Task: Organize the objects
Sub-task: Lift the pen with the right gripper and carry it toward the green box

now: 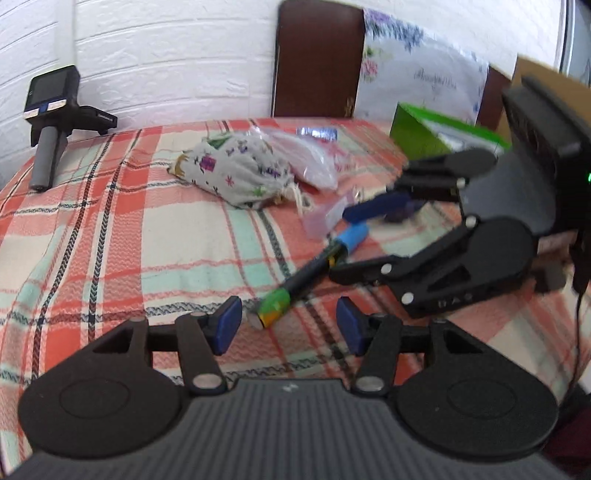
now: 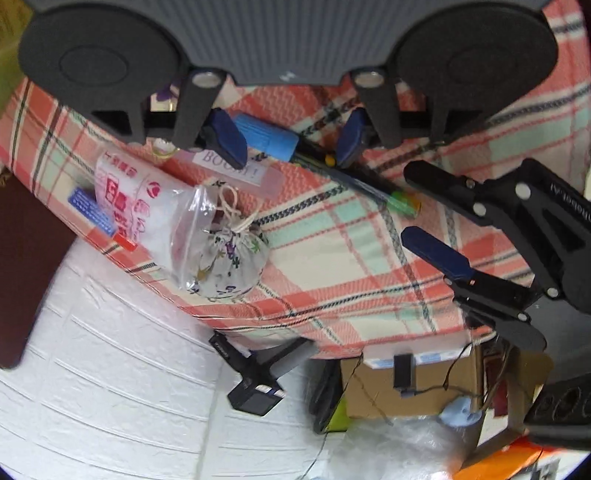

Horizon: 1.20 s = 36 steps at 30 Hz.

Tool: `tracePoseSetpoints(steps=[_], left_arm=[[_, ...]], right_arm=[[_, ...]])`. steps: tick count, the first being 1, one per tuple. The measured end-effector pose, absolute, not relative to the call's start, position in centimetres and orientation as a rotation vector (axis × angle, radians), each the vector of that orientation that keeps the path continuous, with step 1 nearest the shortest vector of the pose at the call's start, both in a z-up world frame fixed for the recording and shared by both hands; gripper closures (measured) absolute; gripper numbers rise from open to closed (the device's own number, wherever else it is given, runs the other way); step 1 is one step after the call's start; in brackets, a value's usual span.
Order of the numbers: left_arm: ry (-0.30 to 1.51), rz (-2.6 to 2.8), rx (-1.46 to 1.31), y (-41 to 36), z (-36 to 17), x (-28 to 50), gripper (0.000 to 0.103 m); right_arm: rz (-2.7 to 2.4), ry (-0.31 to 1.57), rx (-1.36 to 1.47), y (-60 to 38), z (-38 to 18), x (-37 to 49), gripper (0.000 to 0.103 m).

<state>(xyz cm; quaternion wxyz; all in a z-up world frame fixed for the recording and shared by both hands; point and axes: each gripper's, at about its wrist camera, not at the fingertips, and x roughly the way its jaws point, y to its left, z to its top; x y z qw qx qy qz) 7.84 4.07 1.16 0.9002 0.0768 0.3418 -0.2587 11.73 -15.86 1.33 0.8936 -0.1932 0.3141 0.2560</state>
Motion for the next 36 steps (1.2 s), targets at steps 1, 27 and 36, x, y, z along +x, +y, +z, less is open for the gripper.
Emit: tracePoseSetpoints(steps=[1,27,36], left_arm=[[0.717,-0.526,0.185,3.9,0.7,8.2,0.047],[0.618,-0.849,0.449,-7.1,0.2,5.3,0.054],[0.538,-1.053,0.596,-19.3,-0.1,2.0,0.054]], right_arm=[[0.539,0.654,-0.432,-15.6,1.0,12.0,0.042],[0.408,0.708,-0.432,-23.0,1.3,1.5,0.071],[0.090,0.726,-0.290,-31.8,1.0,-6.3,0.069]])
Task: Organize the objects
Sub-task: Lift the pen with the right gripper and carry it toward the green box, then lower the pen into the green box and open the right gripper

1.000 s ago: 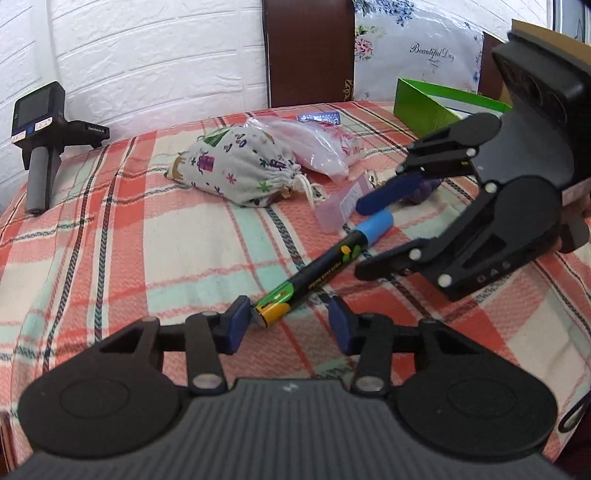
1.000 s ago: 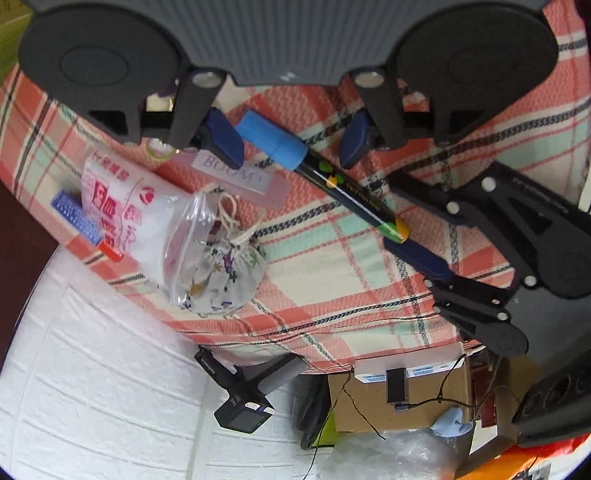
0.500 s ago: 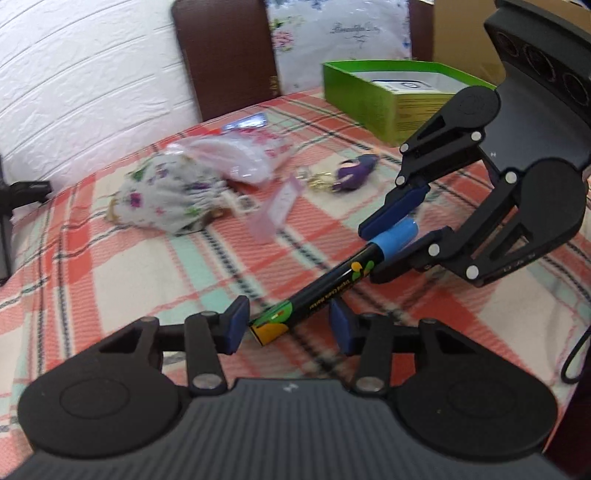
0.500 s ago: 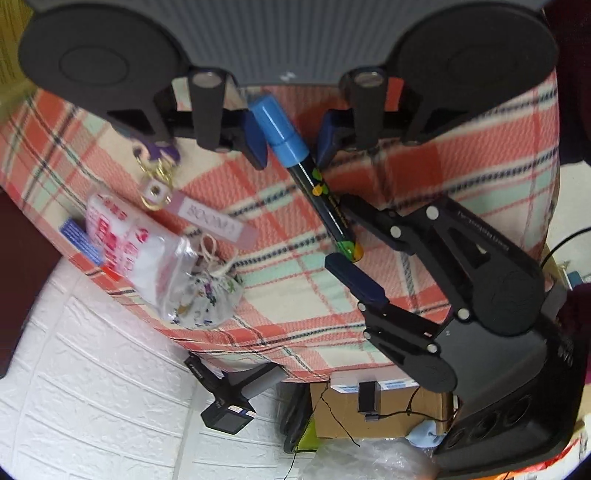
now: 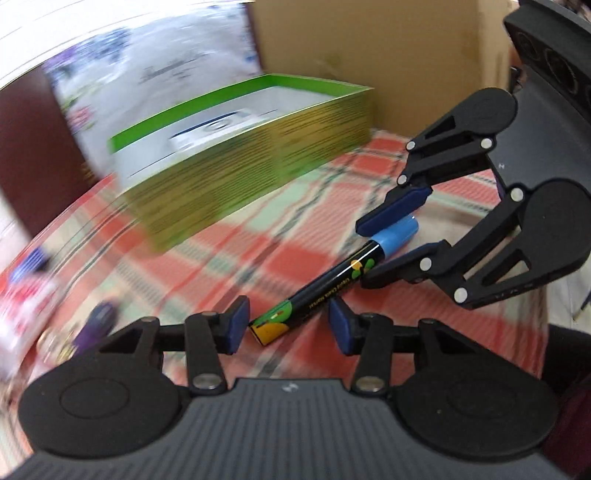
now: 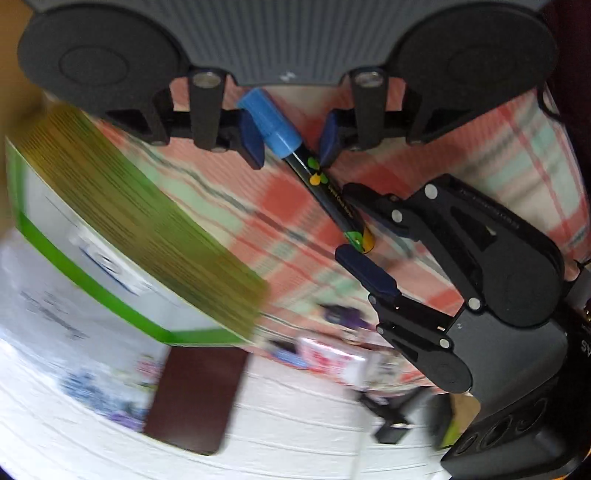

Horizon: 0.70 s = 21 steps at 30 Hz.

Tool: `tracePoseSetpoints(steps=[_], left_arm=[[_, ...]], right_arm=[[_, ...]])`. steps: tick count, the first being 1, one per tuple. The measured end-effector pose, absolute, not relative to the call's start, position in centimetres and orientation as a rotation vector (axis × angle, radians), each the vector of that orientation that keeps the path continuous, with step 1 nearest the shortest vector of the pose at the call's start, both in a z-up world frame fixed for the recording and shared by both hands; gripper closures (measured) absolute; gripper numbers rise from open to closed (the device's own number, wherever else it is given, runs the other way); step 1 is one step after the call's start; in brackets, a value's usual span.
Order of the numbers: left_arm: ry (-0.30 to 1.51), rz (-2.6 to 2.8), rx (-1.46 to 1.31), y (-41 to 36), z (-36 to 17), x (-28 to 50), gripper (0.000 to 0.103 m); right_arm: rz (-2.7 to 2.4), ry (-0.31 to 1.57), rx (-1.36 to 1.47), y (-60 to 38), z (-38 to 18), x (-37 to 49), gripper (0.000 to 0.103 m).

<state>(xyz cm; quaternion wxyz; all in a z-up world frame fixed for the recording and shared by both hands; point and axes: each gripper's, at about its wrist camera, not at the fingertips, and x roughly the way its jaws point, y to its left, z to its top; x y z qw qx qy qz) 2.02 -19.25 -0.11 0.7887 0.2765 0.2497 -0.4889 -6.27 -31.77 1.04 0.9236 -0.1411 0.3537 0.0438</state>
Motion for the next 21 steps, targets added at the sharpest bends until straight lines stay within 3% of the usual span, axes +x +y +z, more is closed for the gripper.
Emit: tracePoseSetpoints(steps=[7,14,15,16,21], left_arm=[[0.430,-1.039,0.645,-21.8,3.1,2.6,0.056],[0.318,-0.966,0.624,-24.9,7.6,7.2,0.056],[0.314,-0.960,0.611,-25.4,7.9,8.1,0.063],[0.336,-0.971,0.597,-25.8,8.3,9.0,0.074],[0.378,-0.903,0.641,-29.0,6.8,11.5,0.072]], right_arm=[[-0.034,0.613,-0.400,-32.6,1.9,-6.7,0.070],[-0.136,0.489,-0.452,-36.4,5.0,-1.7,0.071],[-0.144,0.483,-0.444,-37.1,5.2,-1.0,0.072],[-0.143,0.474,-0.434,-37.7,5.4,-0.5,0.082],[-0.238,0.493,-0.426,-38.7,4.6,3.8,0.084]])
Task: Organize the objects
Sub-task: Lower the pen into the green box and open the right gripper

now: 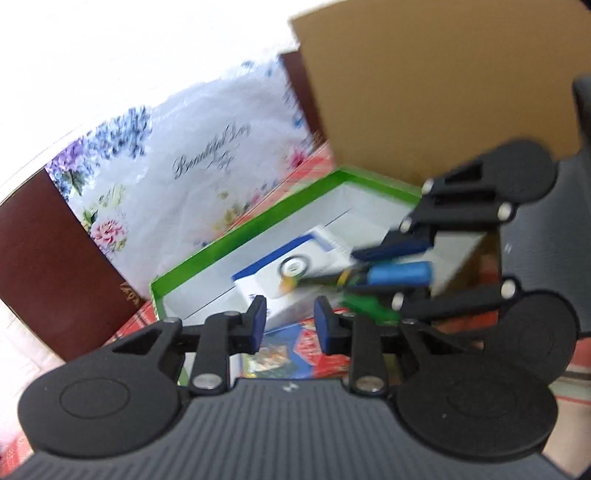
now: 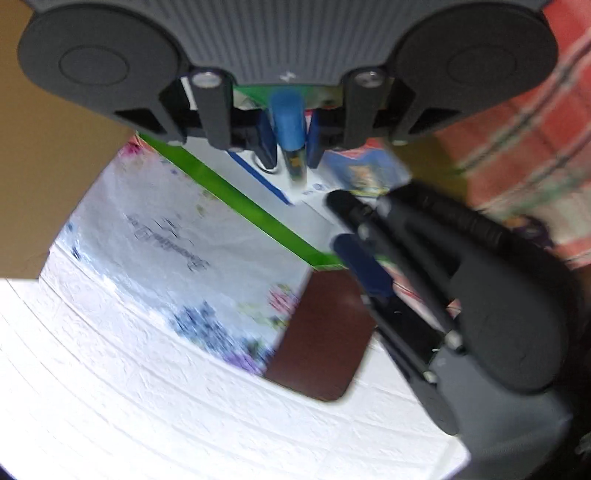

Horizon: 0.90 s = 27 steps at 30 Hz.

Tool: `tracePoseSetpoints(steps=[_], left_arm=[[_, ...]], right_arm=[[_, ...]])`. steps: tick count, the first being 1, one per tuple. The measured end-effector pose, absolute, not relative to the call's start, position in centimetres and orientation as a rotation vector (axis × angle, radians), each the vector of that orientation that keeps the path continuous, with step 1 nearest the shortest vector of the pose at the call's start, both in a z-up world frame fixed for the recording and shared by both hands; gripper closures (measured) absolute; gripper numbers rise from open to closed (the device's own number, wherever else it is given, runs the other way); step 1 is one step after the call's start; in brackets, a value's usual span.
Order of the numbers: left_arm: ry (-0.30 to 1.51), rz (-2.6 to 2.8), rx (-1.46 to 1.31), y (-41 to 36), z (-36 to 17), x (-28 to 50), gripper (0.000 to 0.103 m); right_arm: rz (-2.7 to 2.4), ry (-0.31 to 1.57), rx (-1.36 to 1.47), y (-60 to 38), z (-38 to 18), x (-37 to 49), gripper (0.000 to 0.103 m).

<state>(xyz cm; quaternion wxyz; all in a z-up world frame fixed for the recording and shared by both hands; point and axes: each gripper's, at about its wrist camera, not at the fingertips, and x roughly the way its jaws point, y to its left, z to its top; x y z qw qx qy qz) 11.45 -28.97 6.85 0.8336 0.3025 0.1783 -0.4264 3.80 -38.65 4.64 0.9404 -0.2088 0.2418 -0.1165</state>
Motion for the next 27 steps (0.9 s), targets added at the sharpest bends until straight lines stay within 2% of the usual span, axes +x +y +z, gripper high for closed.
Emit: tracePoseSetpoints(steps=[5,7,15,17,26,27], left_arm=[[0.478,-0.857,0.577,-28.8,5.5,12.7,0.071],[0.487,-0.849,0.568,-28.2,5.2,12.5,0.067],[0.499,-0.831,0.409,-24.6,6.3,10.6,0.066],[0.490,-0.827,0.370,-22.9,6.5,9.6,0.061],[0.665,-0.683,0.276,-12.4,1.9,8.4,0.059],[0.692,-0.654,0.248,-11.1,1.5,8.8,0.059]], right_arm=[[-0.298,0.468,-0.366,-39.5,3.7,4.3,0.071],[-0.320,0.453,-0.343,-39.2,3.5,3.6,0.070],[-0.315,0.337,-0.117,-36.8,4.3,-2.3,0.066],[-0.271,0.324,-0.067,-36.0,4.3,-3.3,0.064],[0.036,0.525,-0.035,-29.2,1.4,-1.9,0.058],[0.061,0.540,-0.039,-28.6,1.3,-1.2,0.055]])
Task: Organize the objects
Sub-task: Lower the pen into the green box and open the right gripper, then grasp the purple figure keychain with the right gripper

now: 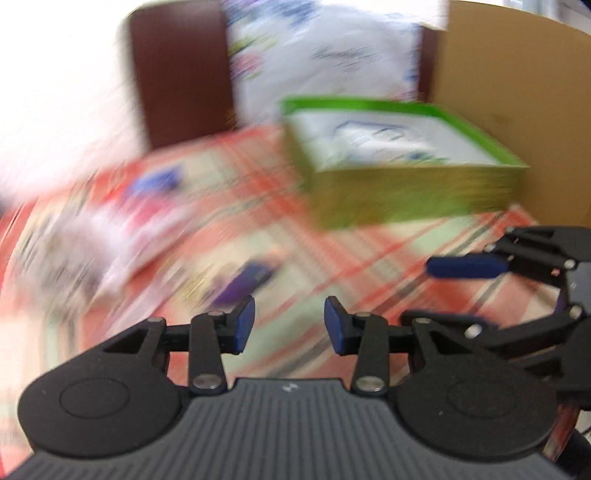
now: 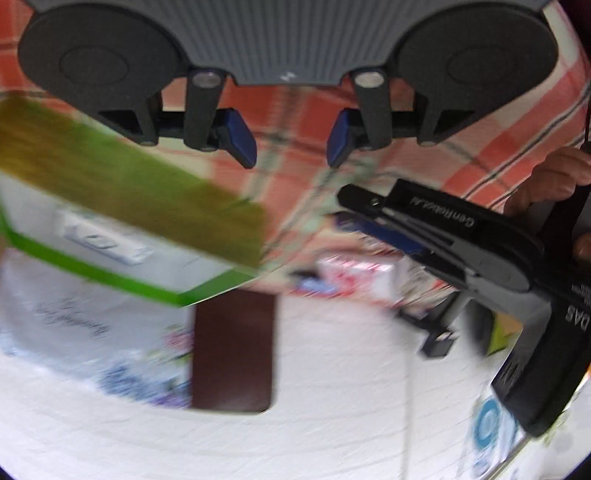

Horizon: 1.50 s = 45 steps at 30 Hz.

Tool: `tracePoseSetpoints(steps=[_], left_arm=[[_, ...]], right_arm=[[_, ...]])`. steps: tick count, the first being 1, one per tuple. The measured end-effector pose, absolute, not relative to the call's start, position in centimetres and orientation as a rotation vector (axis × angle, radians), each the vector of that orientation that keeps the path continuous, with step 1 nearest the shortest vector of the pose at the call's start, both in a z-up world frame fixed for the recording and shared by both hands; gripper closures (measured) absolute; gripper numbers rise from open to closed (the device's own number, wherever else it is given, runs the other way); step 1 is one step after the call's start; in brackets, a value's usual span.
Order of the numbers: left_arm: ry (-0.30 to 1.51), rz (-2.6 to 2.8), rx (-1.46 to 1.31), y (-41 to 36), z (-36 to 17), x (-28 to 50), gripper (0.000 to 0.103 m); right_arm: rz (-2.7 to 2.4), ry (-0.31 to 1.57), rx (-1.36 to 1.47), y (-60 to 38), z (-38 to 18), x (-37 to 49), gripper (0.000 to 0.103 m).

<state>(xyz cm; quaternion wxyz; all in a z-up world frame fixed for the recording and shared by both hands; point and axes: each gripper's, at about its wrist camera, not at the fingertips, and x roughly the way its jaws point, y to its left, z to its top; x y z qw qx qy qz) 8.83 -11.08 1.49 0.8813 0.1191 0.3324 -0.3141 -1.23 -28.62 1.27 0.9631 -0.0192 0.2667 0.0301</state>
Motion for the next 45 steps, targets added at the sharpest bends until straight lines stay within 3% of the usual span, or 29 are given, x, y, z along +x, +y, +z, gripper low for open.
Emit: tracePoseSetpoints(steps=[9,13,15,19,20,22,29,32,37,45], left_arm=[[0.749,-0.454,0.010,-1.4,1.6,11.2,0.059],[0.748,-0.452,-0.053,0.1,2.1,11.8,0.058],[0.743,-0.463,-0.071,0.3,2.2,11.8,0.058],[0.740,-0.506,-0.094,0.2,2.4,11.6,0.050],[0.737,-0.517,-0.095,0.2,2.4,11.4,0.049],[0.733,-0.535,-0.082,-0.3,2.5,11.4,0.044],[0.758,-0.621,-0.006,-3.4,2.0,11.9,0.045],[0.764,-0.663,0.031,-4.3,1.8,11.1,0.052],[0.762,-0.657,0.055,-3.9,1.6,10.2,0.052],[0.794,-0.642,0.004,-3.5,1.7,11.6,0.050]], right_arm=[[0.159,0.562,-0.174,-23.9,0.8,6.4,0.043],[0.211,0.594,-0.208,-23.1,0.7,9.9,0.023],[0.219,0.614,-0.235,-22.5,0.5,10.8,0.032],[0.243,0.622,-0.240,-21.6,0.6,10.5,0.035],[0.237,0.616,-0.262,-21.1,0.5,10.2,0.044],[0.218,0.604,-0.303,-20.4,0.5,9.4,0.045],[0.284,0.629,-0.270,-18.9,0.6,6.2,0.050],[0.305,0.646,-0.217,-18.9,1.0,4.5,0.050],[0.296,0.601,-0.307,-18.1,0.7,2.9,0.036],[0.331,0.599,-0.304,-18.5,0.6,7.1,0.032]])
